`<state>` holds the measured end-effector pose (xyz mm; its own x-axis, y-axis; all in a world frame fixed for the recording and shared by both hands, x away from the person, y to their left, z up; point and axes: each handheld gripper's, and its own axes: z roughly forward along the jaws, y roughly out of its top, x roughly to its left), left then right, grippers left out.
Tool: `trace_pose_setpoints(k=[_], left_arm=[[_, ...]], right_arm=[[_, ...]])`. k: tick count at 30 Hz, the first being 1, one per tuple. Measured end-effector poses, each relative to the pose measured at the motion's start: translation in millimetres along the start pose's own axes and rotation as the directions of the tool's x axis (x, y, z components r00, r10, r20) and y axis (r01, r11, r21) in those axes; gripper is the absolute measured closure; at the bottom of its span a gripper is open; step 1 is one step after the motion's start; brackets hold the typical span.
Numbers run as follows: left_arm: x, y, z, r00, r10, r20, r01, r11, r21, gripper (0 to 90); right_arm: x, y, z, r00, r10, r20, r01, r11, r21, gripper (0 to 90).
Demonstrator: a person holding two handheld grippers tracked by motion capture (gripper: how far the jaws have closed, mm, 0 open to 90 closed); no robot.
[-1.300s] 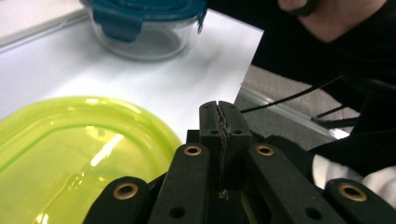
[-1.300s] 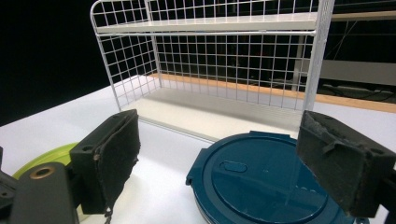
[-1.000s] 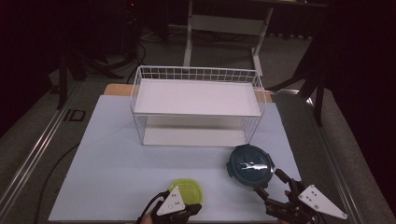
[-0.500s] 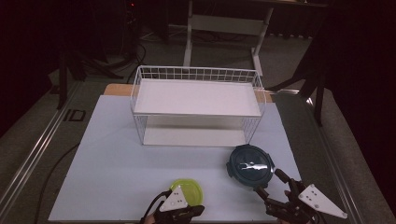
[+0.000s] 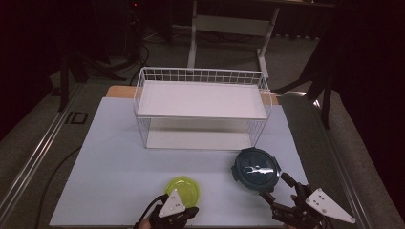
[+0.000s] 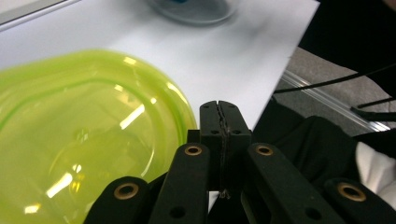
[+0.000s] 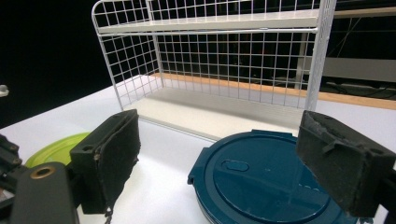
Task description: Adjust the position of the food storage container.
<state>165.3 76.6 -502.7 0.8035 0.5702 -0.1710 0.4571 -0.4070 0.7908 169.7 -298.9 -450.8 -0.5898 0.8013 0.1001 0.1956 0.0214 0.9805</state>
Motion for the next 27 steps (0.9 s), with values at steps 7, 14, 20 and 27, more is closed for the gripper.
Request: trace_pose_setpoints(k=[7,14,20,27], left_arm=[[21.2,-11.3,-19.6,0.9955,-0.069,-0.065,0.067,0.9972,-0.034,89.3],[31.7,-19.5,-33.4,0.9877,-0.120,-0.100,0.111,0.9894,-0.093,89.3],[25.6,-11.4,-29.5,0.9918,-0.099,-0.081,0.088,0.9874,-0.131,89.3],[25.6,-4.7,-10.0,0.9887,-0.108,-0.104,0.098,0.9906,-0.096,89.3]], right_arm=[[-1.0,-0.7,0.6,1.0000,0.007,-0.002,-0.007,1.000,0.003,13.5],[0.1,-1.1,2.0,1.0000,0.006,-0.006,-0.006,1.000,0.008,13.6],[1.0,-0.9,2.8,1.0000,-0.001,-0.008,0.001,1.000,0.010,13.6],[0.2,-0.6,1.4,1.0000,0.003,-0.007,-0.003,1.000,0.008,13.6]])
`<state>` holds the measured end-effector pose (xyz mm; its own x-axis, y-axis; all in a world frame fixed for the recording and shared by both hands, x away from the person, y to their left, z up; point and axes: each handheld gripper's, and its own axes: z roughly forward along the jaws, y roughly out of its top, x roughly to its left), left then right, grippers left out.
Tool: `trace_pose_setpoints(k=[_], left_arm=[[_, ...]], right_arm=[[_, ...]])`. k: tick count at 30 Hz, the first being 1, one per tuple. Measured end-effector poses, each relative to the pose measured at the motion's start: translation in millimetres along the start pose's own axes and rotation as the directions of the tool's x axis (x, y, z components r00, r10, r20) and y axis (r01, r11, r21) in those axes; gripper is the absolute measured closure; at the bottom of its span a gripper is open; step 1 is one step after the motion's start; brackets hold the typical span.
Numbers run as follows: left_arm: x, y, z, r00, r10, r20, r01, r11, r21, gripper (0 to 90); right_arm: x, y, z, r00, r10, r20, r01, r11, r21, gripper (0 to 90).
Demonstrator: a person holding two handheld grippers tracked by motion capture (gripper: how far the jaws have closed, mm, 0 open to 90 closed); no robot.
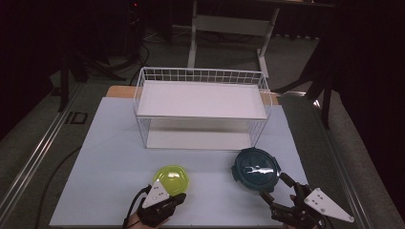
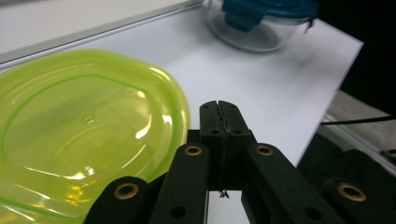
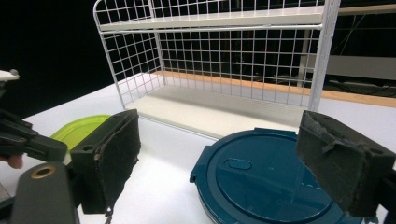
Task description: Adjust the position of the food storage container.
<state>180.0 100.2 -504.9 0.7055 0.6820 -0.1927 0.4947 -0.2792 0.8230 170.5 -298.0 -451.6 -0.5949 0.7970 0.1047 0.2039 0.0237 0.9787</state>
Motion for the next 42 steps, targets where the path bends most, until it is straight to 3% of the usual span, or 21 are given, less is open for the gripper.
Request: trace_pose_setpoints(k=[8,15,20,23,24,29,30,33,42], left_arm=[[18.0,-5.1,-14.1,0.9971,-0.051,-0.056,0.050,0.9985,-0.020,89.4],[31.2,-9.8,-25.9,0.9904,-0.082,-0.111,0.078,0.9963,-0.038,89.4],[47.4,-15.3,-34.5,0.9780,-0.130,-0.163,0.121,0.9907,-0.063,89.3],[51.9,-15.4,-35.9,0.9746,-0.134,-0.179,0.124,0.9899,-0.068,89.3],[54.6,-15.3,-37.0,0.9701,-0.149,-0.192,0.135,0.9876,-0.080,89.3],[47.9,-11.6,-36.4,0.9772,-0.135,-0.163,0.121,0.9882,-0.093,89.4],[41.4,-7.9,-32.6,0.9826,-0.116,-0.145,0.104,0.9904,-0.092,89.4],[34.5,-2.2,-23.8,0.9879,-0.103,-0.116,0.093,0.9920,-0.085,89.4],[23.1,15.3,4.5,0.9952,-0.050,-0.084,0.045,0.9969,-0.064,89.4]], right_arm=[[-0.9,-0.2,0.0,1.0000,0.004,-0.004,-0.004,1.000,0.000,13.6],[-0.8,-0.4,0.5,1.0000,0.006,-0.002,-0.006,1.000,0.002,13.7],[-0.8,-0.9,1.0,1.0000,0.008,-0.003,-0.008,1.000,0.005,13.7],[-0.9,-0.9,1.2,1.0000,0.007,-0.004,-0.007,1.000,0.006,13.7],[-0.9,-0.9,1.2,1.0000,0.007,-0.004,-0.007,1.000,0.006,13.7],[-1.2,-0.9,1.2,0.9999,0.010,-0.002,-0.010,1.000,0.006,13.7],[-1.2,-0.9,1.3,0.9999,0.010,-0.002,-0.010,1.000,0.007,13.7],[-1.1,-1.1,2.1,0.9999,0.013,-0.005,-0.013,1.000,0.010,13.7],[-3.1,-1.5,1.3,0.9998,0.019,-0.002,-0.019,1.000,0.009,13.7]])
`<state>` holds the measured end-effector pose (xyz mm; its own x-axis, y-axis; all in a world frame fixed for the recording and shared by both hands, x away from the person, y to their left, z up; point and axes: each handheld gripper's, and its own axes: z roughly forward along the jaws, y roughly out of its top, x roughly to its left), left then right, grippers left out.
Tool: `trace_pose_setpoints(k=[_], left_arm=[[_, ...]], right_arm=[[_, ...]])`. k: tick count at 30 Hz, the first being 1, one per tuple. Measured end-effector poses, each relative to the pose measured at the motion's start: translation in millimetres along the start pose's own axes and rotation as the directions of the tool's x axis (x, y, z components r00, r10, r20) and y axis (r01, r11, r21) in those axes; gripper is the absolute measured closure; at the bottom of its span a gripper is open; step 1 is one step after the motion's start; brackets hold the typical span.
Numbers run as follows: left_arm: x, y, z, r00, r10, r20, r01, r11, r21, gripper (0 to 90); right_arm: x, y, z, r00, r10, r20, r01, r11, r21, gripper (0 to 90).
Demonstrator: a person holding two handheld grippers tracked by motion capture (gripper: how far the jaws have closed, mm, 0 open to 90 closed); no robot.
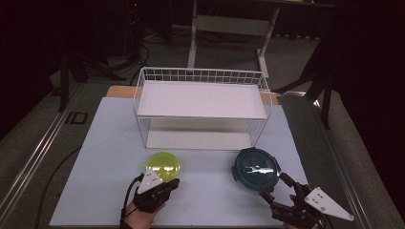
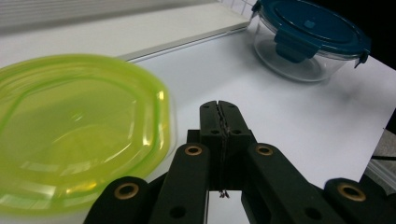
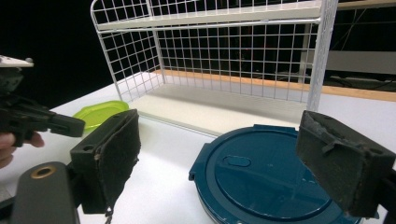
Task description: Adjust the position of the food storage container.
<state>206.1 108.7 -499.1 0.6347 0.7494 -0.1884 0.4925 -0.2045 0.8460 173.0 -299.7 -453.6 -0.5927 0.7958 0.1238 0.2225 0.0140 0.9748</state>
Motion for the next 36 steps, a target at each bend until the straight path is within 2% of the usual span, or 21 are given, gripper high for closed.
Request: trace_pose_setpoints(k=[5,15,20,28,30,31,32,33,35,36], left_arm=[[4.7,-0.7,3.1,0.9997,0.003,-0.023,-0.002,0.9999,0.013,89.4],[17.6,-5.0,-10.2,0.9972,0.000,-0.074,0.001,0.9999,0.017,89.4],[27.0,-7.7,-18.6,0.9953,-0.023,-0.094,0.024,0.9997,0.010,89.4],[46.7,-8.0,-30.3,0.9851,-0.048,-0.166,0.048,0.9988,0.000,89.4],[48.7,-7.8,-32.0,0.9846,-0.057,-0.166,0.055,0.9984,-0.012,89.4],[49.0,-5.6,-37.8,0.9896,-0.057,-0.132,0.049,0.9971,-0.058,89.3],[49.0,-5.6,-37.8,0.9896,-0.057,-0.132,0.049,0.9971,-0.058,89.2],[43.6,-2.0,-41.5,0.9926,-0.020,-0.120,0.010,0.9964,-0.084,88.0],[39.1,1.5,-44.0,0.9983,-0.008,-0.057,0.001,0.9918,-0.128,83.5],[39.1,1.5,-44.0,0.9983,-0.008,-0.057,0.001,0.9918,-0.128,82.0]], right_arm=[[-0.1,0.2,-0.4,1.0000,-0.003,-0.002,0.003,1.000,-0.001,13.7],[0.6,0.1,0.3,1.0000,-0.004,-0.002,0.004,1.000,0.006,13.7],[0.4,-0.3,0.9,1.0000,-0.003,0.000,0.003,1.000,0.008,13.7],[0.2,-0.3,0.6,1.0000,-0.003,0.003,0.003,1.000,0.009,13.7],[0.1,0.0,0.4,1.0000,-0.004,0.004,0.004,1.000,0.009,13.7],[-1.2,0.4,0.0,0.9999,-0.006,0.008,0.006,1.000,0.007,13.7],[-1.2,0.4,0.0,0.9999,-0.006,0.008,0.006,1.000,0.007,13.7],[-3.8,2.1,-0.4,0.9997,-0.013,0.019,0.012,1.000,0.007,13.7],[-7.7,4.2,-0.6,0.9997,-0.010,0.023,0.010,1.000,0.002,13.6],[-7.7,4.2,-0.6,0.9997,-0.010,0.023,0.010,1.000,0.002,13.6]])
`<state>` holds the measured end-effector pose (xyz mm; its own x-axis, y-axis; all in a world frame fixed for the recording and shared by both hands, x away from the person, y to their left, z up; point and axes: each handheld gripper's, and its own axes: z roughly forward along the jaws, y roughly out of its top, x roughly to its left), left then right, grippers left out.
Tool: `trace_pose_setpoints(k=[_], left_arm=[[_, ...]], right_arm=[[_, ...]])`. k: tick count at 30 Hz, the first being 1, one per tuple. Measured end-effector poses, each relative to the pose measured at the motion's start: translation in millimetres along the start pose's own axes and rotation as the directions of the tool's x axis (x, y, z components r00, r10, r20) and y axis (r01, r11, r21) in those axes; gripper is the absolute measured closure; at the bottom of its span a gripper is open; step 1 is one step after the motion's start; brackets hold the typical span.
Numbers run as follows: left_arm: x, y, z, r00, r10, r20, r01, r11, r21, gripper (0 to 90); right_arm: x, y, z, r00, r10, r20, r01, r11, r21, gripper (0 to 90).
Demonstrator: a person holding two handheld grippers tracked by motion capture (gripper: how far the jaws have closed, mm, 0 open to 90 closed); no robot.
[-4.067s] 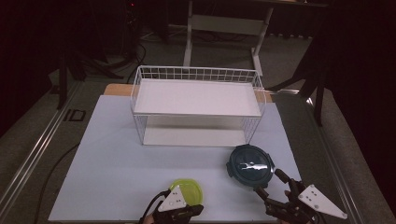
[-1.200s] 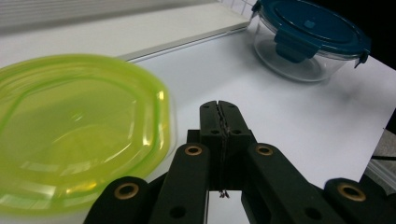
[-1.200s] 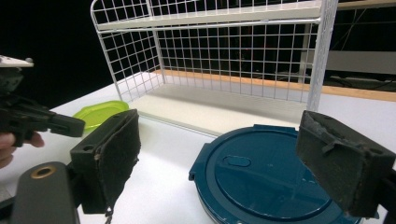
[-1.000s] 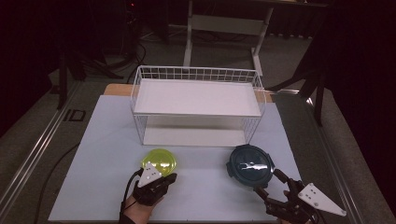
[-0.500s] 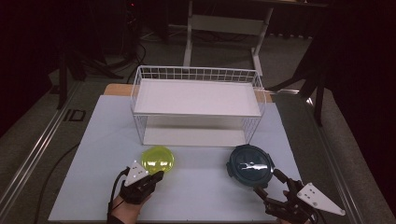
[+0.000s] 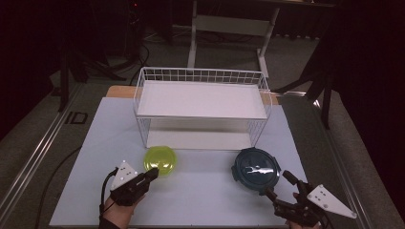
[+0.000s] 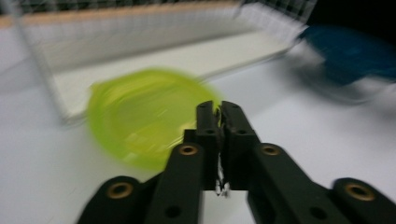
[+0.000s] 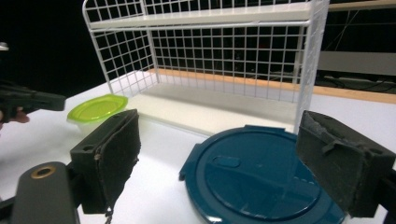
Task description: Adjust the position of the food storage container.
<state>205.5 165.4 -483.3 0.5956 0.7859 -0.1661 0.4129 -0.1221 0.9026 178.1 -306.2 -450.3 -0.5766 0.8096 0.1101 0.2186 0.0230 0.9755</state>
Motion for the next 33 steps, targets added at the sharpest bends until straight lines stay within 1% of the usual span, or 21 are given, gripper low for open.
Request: trace_pose_setpoints(k=[1,2,3,6,8,11,13,14,16,17,19,20,21,22,23,24,25,27,29,32,33], left_arm=[[-5.8,3.9,-0.5,0.9997,0.023,0.006,-0.023,0.9997,-0.013,81.1],[-5.8,3.9,-0.5,0.9997,0.023,0.006,-0.023,0.9997,-0.013,79.4],[-10.5,7.8,0.2,0.9994,0.015,0.030,-0.015,0.9995,-0.027,78.6],[-13.5,10.7,1.3,0.9987,0.013,0.048,-0.012,0.9993,-0.036,72.9],[-16.9,13.0,2.6,0.9979,0.014,0.063,-0.010,0.9984,-0.055,69.3],[-21.6,15.5,5.4,0.9957,0.010,0.092,-0.004,0.9974,-0.072,62.5],[-21.6,15.5,5.4,0.9957,0.010,0.092,-0.004,0.9974,-0.072,59.4],[-24.2,15.1,7.0,0.9959,0.017,0.089,-0.009,0.9959,-0.090,53.6],[-24.9,14.6,8.6,0.9953,0.008,0.097,0.001,0.9957,-0.093,47.8],[-25.5,14.3,8.9,0.9950,0.006,0.100,0.004,0.9951,-0.099,46.0],[-26.0,14.7,8.8,0.9933,0.000,0.116,0.012,0.9947,-0.102,38.8],[-26.0,14.7,8.8,0.9933,0.000,0.116,0.012,0.9947,-0.102,38.4],[-27.5,15.2,7.9,0.9931,0.006,0.117,0.008,0.9934,-0.114,36.8],[-27.5,15.2,7.9,0.9931,0.006,0.117,0.008,0.9934,-0.114,34.5],[-29.6,15.3,7.4,0.9915,0.012,0.129,0.003,0.9931,-0.117,33.5],[-29.6,15.3,7.4,0.9915,0.012,0.129,0.003,0.9931,-0.117,33.2],[-30.4,14.9,7.7,0.9903,0.013,0.139,0.004,0.9925,-0.122,30.4],[-31.7,13.6,10.2,0.9867,0.015,0.162,0.002,0.9940,-0.109,24.6],[-32.7,13.1,11.0,0.9862,0.024,0.164,-0.007,0.9945,-0.104,16.6],[-33.2,10.9,13.2,0.9813,0.026,0.191,-0.007,0.9948,-0.102,12.3],[-32.9,10.6,14.1,0.9784,0.022,0.205,-0.002,0.9953,-0.097,6.3]], right_arm=[[-6.4,1.7,-0.3,0.9995,0.030,-0.005,-0.030,1.000,0.002,13.0],[-6.4,1.7,-0.3,0.9995,0.030,-0.005,-0.030,1.000,0.002,13.0],[-14.0,3.9,-0.5,0.9995,0.027,0.014,-0.028,1.000,0.012,12.8],[-22.7,5.3,-0.6,0.9987,0.049,0.013,-0.049,0.999,0.016,12.8],[-34.8,5.9,1.4,0.9970,0.073,0.026,-0.074,0.996,0.038,12.9],[-48.8,3.9,2.1,0.9964,0.085,-0.008,-0.084,0.995,0.047,13.6],[-52.6,3.5,3.5,0.9968,0.079,0.002,-0.079,0.995,0.060,14.3],[-60.7,1.8,5.9,0.9981,0.055,0.030,-0.057,0.994,0.090,21.8],[-69.2,-0.5,8.3,0.9977,0.040,0.054,-0.047,0.992,0.120,29.4],[-75.0,-2.3,9.4,0.9977,0.049,0.048,-0.054,0.990,0.129,38.7],[-87.4,-7.7,12.4,0.9957,0.060,0.071,-0.070,0.987,0.146,48.7],[-91.8,-9.6,13.5,0.9952,0.063,0.074,-0.074,0.985,0.155,54.6],[-98.6,-12.9,15.5,0.9948,0.066,0.078,-0.078,0.984,0.161,59.4],[-98.6,-12.9,15.5,0.9948,0.066,0.078,-0.078,0.984,0.161,59.4],[-109.9,-18.5,19.6,0.9924,0.078,0.095,-0.094,0.980,0.177,69.5],[-109.9,-18.5,19.6,0.9924,0.078,0.095,-0.094,0.980,0.177,69.5],[-117.6,-22.9,24.5,0.9916,0.079,0.102,-0.099,0.975,0.201,80.4],[-122.4,-26.2,30.6,0.9931,0.067,0.097,-0.088,0.969,0.232,89.8],[-123.5,-27.5,33.8,0.9935,0.056,0.099,-0.079,0.966,0.247,89.9],[-128.8,-31.8,45.0,0.9949,0.035,0.095,-0.060,0.957,0.283,90.0],[-129.7,-32.8,48.2,0.9954,0.032,0.091,-0.057,0.955,0.293,90.0]])
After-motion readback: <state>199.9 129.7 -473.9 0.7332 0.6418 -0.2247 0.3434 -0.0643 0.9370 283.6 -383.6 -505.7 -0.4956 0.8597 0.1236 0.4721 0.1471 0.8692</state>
